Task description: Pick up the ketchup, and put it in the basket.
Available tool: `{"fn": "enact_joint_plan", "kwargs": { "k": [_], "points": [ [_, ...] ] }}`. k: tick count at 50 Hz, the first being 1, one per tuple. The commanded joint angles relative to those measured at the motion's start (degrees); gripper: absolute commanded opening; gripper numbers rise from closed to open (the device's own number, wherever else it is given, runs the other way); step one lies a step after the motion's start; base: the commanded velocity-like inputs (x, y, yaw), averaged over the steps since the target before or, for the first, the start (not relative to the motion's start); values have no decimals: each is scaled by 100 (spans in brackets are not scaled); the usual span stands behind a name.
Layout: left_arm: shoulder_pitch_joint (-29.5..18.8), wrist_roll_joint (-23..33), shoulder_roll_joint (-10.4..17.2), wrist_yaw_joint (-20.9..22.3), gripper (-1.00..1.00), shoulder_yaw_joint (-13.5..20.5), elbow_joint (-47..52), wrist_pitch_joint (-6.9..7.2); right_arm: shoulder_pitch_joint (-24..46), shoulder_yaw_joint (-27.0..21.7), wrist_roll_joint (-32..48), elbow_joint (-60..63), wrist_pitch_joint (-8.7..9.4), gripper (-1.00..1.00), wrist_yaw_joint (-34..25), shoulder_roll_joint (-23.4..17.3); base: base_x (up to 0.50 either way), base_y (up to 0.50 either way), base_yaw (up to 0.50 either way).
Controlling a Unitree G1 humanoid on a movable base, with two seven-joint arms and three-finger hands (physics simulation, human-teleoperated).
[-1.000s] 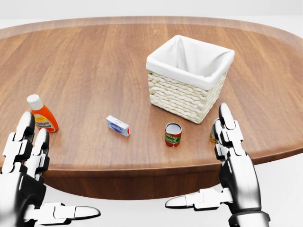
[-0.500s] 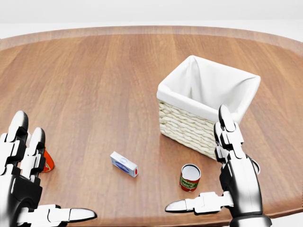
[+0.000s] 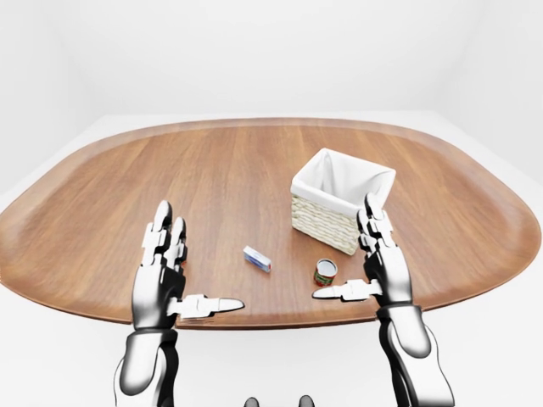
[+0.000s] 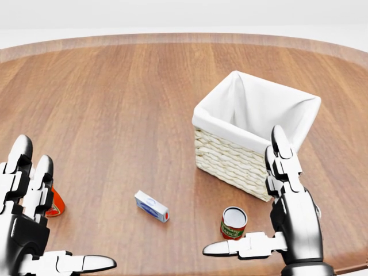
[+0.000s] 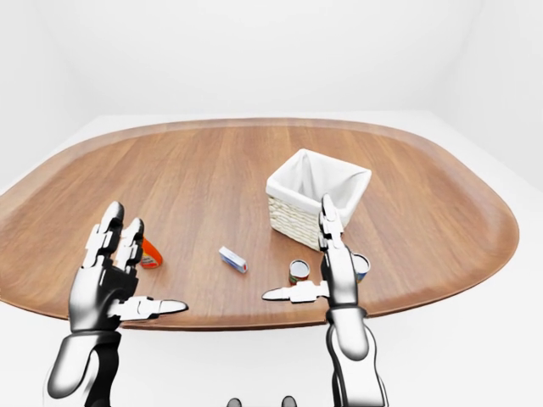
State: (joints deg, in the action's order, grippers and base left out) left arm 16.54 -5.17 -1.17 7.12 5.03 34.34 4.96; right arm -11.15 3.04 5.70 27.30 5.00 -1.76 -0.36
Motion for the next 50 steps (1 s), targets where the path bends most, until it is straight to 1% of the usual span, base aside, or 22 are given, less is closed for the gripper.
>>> {"fn": "enact_joint_plan", "kwargs": {
  "k": [1, 2, 12, 20, 23, 24, 25, 26, 32, 35, 36, 50],
  "points": [
    [83, -32, -22, 67, 100, 27, 129, -17, -114, 11, -18, 165, 0, 100, -36, -15, 50, 14, 0],
    [86, -39, -24, 71, 100, 25, 143, 3, -115, 13, -10, 164, 0, 100, -33, -12, 50, 14, 0],
    [38, -44, -31, 57, 100, 53, 163, 4, -49, 7, 60, 32, 0, 100, 15, -4, 50, 14, 0],
    [44, 3, -33, 28, 100, 41, 136, 4, -28, 71, 90, 72, 0, 100, 22, -6, 0, 0, 0],
    [62, -68, -42, 43, 100, 67, 164, 4, -90, 98, 111, 136, 0, 100, 1, -21, 0, 0, 0],
    [70, -94, -49, 45, 100, 78, 176, 4, -132, 111, 86, 148, -39, 100, -61, -47, 30, 1, 0],
    [65, -119, -50, 44, 100, 92, 183, 4, -151, 106, 111, 179, 0, 100, -63, -47, 50, 11, 0],
    [60, -127, -50, 44, 100, 96, 181, 4, -141, 77, 101, 177, 0, 100, -63, -44, 50, 11, 0],
    [26, -65, -39, 15, 100, 63, 103, 4, -101, 27, 93, 89, -57, 100, -11, -6, 50, 12, 0],
    [40, -24, -34, 12, 100, 46, 110, 4, -45, 13, 95, 27, -8, 100, 25, 7, 46, 12, 0],
    [48, -40, -35, 15, 100, 49, 132, 4, -58, 31, 101, 36, -40, 100, 28, 7, 0, 0, 0],
    [28, -14, -27, 15, 100, 49, 114, 4, -52, 49, 92, 35, -28, 100, 49, 1, 0, 0, 0]
  ]
}}
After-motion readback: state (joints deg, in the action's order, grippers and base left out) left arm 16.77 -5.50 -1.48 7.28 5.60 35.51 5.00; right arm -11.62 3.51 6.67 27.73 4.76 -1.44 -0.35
